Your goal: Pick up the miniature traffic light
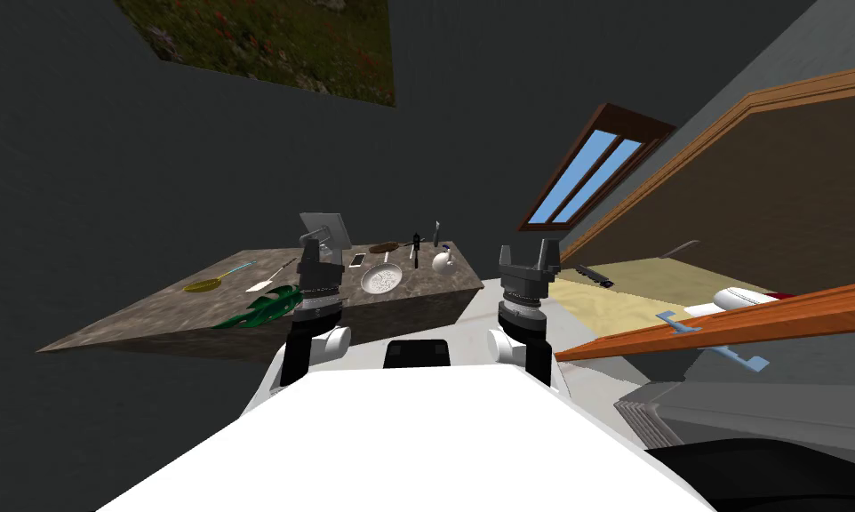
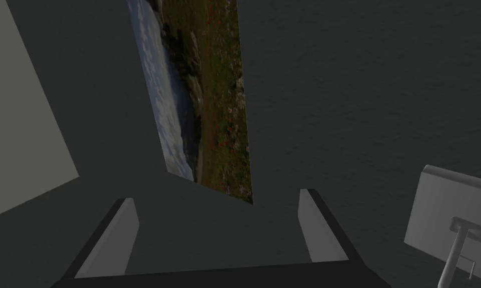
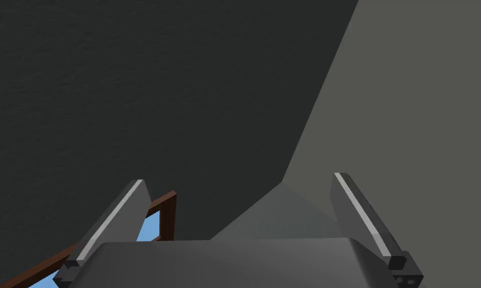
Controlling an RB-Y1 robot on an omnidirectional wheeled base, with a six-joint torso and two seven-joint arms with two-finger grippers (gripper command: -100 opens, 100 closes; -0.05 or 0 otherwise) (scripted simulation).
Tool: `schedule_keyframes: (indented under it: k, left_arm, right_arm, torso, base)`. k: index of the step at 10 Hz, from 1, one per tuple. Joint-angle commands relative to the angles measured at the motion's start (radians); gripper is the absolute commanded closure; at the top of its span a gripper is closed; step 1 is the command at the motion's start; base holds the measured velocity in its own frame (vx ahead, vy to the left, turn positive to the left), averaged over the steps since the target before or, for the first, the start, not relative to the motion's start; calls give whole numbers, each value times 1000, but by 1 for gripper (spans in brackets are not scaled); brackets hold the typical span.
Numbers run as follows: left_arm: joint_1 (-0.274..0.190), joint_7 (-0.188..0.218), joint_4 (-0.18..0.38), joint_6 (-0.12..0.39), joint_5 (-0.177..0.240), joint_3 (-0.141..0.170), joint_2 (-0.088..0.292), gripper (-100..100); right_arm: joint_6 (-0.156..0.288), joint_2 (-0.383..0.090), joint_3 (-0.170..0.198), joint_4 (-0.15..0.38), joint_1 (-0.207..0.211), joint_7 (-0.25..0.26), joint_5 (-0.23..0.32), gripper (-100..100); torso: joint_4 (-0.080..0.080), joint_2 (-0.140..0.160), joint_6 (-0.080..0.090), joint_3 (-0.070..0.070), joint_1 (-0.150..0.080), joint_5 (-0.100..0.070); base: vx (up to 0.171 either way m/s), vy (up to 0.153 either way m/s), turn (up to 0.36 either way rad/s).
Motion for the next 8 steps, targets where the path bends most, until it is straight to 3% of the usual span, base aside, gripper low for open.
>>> schedule_keyframes:
  k: [1, 6, 8]
  left_arm:
    - [-3, -5, 7, 6, -5, 0, 38, -100]
    - [-30, -46, 55, 50, -45, 0, 149, -100]
    - [-54, -83, 98, 89, -81, 0, 185, -100]
  right_arm:
    - [0, 0, 0, 0, 0, 0, 0, 0]
    - [0, 0, 0, 0, 0, 0, 0, 0]
    - [0, 0, 0, 0, 0, 0, 0, 0]
  torso:
    - [0, 0, 0, 0, 0, 0]
    - [1, 3, 0, 2, -1, 0]
    - [1, 5, 1, 3, -1, 0]
  base:
    - [-10, -4, -45]
    - [-43, -13, -82]
    - [-84, -28, -190]
